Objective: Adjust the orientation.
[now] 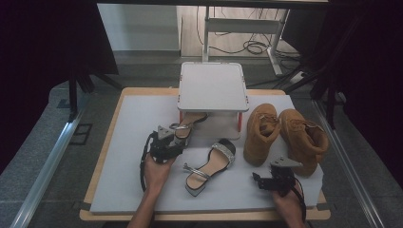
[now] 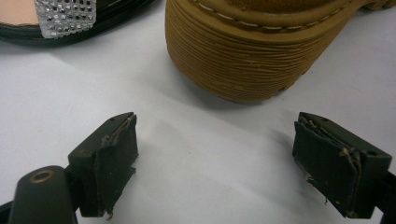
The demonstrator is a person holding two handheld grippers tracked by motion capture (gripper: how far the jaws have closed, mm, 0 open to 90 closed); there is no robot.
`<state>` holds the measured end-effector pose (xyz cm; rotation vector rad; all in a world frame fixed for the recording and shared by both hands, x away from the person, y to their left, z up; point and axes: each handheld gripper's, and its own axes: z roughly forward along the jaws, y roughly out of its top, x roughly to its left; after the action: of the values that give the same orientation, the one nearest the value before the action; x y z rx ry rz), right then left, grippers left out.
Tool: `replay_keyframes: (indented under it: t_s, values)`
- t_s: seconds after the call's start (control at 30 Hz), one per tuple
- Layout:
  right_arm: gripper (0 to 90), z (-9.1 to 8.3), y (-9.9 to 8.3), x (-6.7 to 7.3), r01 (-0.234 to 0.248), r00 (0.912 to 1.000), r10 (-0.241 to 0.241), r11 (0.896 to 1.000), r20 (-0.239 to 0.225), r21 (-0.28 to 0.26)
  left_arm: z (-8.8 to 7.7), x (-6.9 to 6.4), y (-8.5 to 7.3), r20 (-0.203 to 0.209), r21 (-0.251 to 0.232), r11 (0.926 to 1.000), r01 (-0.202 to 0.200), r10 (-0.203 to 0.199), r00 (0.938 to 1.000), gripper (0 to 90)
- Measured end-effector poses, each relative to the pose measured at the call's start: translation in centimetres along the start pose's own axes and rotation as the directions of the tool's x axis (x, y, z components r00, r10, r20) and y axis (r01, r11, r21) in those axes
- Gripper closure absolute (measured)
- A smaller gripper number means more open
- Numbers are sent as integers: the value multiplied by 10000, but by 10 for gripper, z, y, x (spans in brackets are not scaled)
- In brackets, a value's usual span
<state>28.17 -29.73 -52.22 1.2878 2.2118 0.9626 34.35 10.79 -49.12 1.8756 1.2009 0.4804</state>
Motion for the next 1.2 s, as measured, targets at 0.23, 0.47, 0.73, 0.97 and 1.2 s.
replay_keyframes:
  t_s: [0.23,0.47,0.73,0.97,1.2]
  values:
    - [142,0,0,0,-1,10000,1,10000,5,1,0,3,-9,109,354,9984,-433,430,9990,754]
    - [142,0,0,0,-1,10000,1,10000,5,0,8,2,-7,-16,492,9972,-560,562,9984,892]
    - [142,0,0,0,3,10000,-3,10000,6,-1,12,-4,-4,212,465,9971,-604,595,9980,895]
    - [142,0,0,0,-2,10000,2,10000,3,0,22,-16,2,491,487,9950,-874,850,9952,896]
    - [142,0,0,0,-1,10000,1,10000,3,-1,35,-21,10,597,488,9948,-895,865,9945,897]
